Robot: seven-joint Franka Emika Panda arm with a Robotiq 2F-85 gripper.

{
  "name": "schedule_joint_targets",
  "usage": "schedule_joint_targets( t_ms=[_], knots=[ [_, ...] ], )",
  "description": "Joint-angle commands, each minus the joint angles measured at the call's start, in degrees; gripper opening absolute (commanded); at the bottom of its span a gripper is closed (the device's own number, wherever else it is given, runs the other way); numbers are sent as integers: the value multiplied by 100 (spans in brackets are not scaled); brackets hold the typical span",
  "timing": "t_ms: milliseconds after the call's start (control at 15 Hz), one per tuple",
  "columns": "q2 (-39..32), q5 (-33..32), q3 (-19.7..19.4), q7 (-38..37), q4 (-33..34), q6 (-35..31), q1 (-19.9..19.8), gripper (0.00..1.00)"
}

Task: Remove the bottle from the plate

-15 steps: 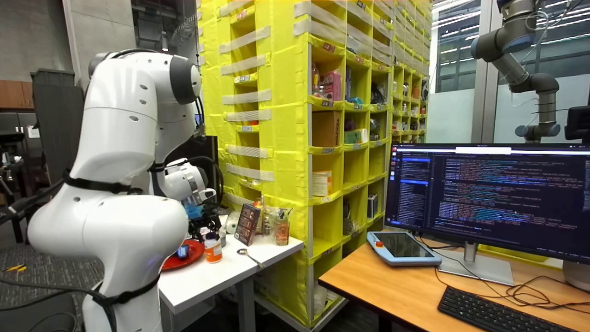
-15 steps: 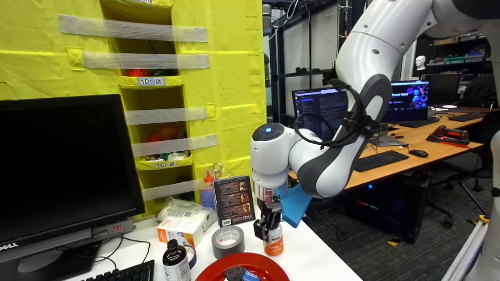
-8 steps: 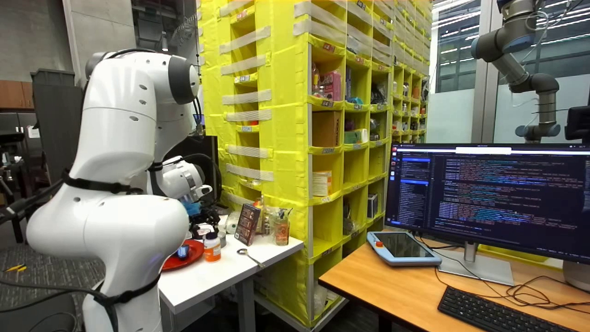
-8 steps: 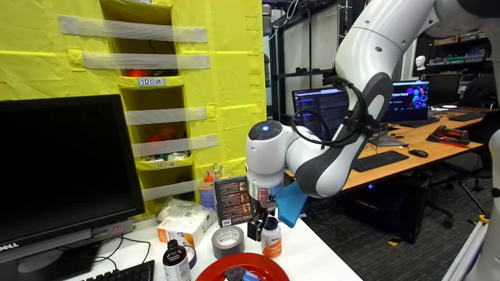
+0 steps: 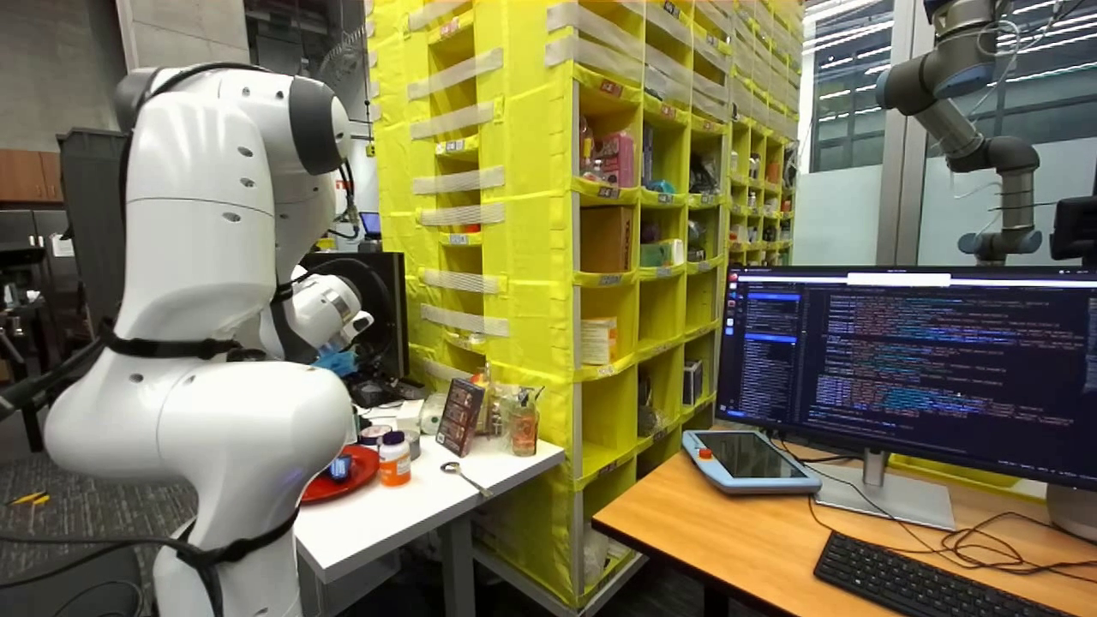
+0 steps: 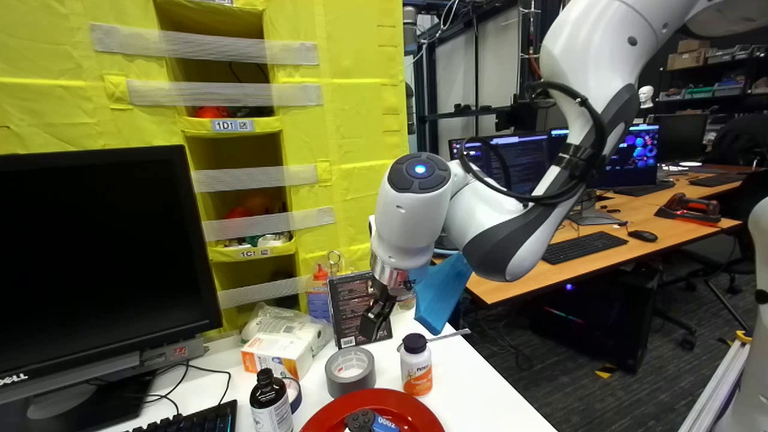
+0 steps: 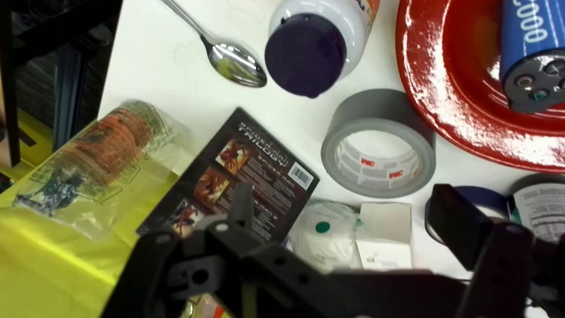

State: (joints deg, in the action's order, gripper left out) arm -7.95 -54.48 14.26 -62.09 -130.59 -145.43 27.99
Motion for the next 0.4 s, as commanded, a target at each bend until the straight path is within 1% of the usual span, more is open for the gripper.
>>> schedule_joint_targets(
  t_ms=[0,67,133,333],
  knots=[
    [255,-312,259,-323,-45,40,-72,100],
    [251,-423,305,-407,-10,52,-71,100],
    [144,-183,336,-181,12,19,-153,100],
    [137,-181,393,-200,12,17,-171,100]
  ],
)
